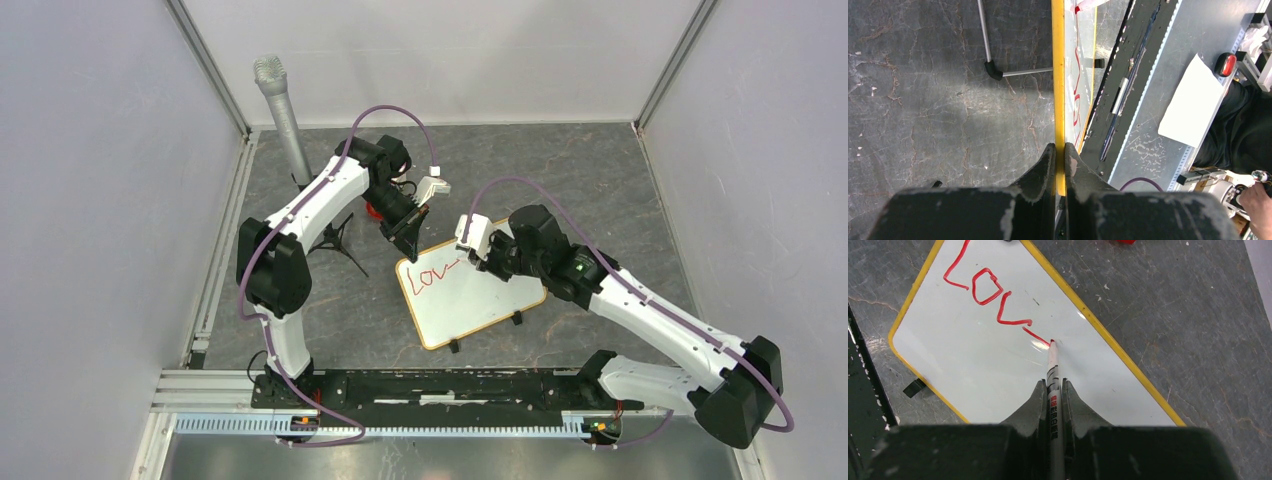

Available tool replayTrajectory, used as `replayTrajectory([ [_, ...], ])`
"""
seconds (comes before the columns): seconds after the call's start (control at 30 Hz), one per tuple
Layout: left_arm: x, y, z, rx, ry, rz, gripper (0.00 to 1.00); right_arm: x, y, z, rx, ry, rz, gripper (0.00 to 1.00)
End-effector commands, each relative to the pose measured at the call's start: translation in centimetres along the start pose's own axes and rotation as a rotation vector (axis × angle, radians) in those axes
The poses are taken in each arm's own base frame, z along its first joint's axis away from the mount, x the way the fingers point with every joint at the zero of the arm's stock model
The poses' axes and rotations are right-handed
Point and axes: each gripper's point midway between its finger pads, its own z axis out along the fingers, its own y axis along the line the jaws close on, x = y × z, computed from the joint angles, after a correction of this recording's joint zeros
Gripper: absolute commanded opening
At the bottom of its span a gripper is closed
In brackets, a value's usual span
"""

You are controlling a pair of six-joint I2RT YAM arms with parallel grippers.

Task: Write a sentence on the whiteboard

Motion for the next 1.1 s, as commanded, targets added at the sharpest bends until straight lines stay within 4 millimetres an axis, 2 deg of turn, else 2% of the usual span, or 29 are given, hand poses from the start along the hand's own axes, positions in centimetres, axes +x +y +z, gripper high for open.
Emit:
replayTrajectory([
  [0.0,-0.7,-1.1,-0.4,0.040,-0.019,0.057,0.03,-2.0,-1.6,-0.1,0.046,-0.050,-0.002,0.00],
  [0.47,-0.7,-1.1,-0.4,0.039,-0.018,0.058,0.03,-2.3,-0.9,0.4,0.006,-0.061,0.010,0.00],
  [1.07,-0.7,-1.0,-0.4,0.039,-0.018,0.056,0.03,-0.5,1.4,1.0,-0.053,-0.028,0.005,0.00],
])
